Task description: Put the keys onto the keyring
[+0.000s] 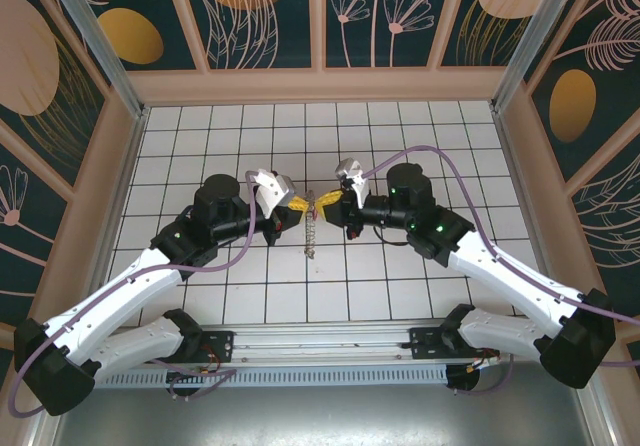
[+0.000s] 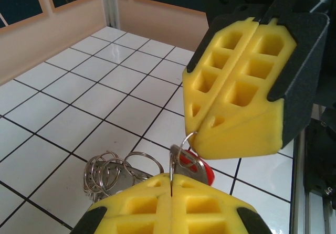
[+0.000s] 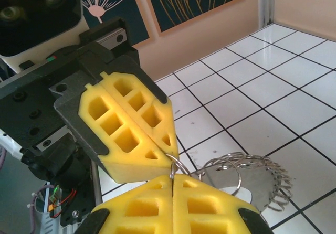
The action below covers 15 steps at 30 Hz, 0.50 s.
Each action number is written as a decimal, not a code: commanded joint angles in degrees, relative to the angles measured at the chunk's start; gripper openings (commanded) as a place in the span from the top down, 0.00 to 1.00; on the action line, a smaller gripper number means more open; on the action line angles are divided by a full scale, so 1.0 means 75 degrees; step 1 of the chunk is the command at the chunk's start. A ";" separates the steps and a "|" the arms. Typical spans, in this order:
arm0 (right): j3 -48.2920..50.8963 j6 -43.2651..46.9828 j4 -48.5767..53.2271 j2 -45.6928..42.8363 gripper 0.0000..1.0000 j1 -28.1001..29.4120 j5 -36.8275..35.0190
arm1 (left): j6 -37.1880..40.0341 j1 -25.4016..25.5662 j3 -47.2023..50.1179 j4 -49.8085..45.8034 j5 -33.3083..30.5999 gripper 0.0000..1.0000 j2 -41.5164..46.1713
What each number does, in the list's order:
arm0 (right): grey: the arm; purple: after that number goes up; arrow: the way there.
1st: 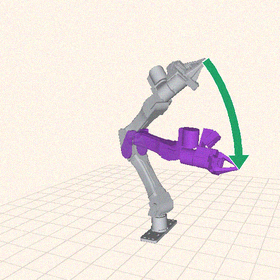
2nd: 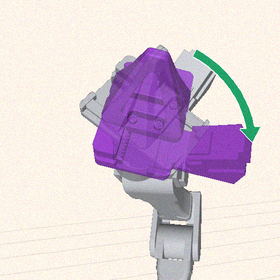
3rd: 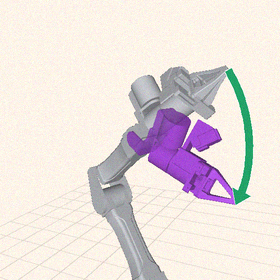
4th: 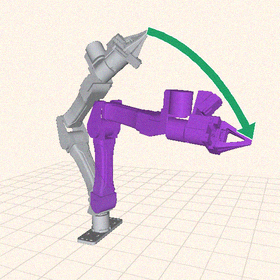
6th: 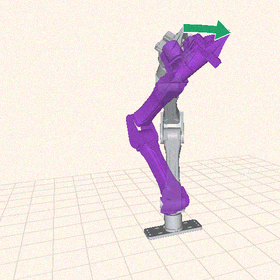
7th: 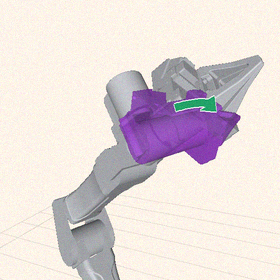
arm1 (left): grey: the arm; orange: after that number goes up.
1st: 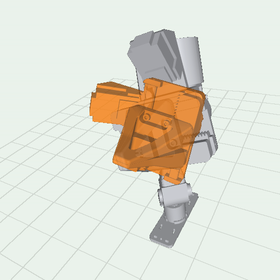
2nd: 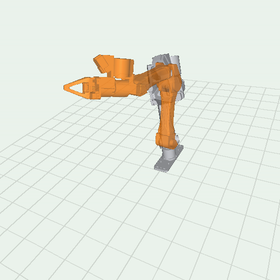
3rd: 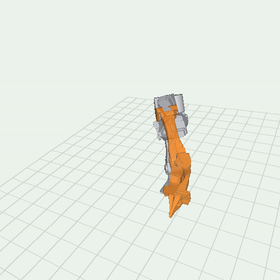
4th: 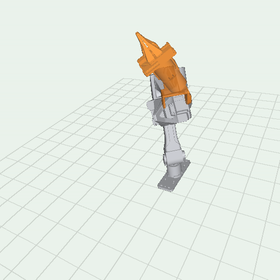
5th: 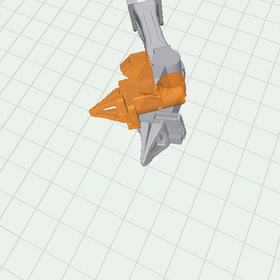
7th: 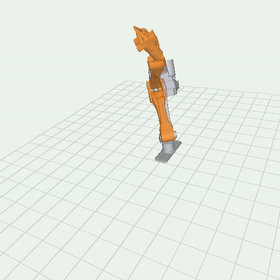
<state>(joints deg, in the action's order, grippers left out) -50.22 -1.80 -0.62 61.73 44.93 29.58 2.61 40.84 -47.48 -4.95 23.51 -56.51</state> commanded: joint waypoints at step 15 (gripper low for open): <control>-0.0199 0.0138 -0.0244 0.0073 1.00 0.0196 -0.0746 | 0.0092 0.0030 -0.0077 0.0402 0.0245 1.00 0.0168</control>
<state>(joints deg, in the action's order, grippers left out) -50.22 -1.78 -0.60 62.04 46.04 26.00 2.61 40.84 -47.48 -4.93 23.53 -56.51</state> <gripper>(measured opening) 0.059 0.047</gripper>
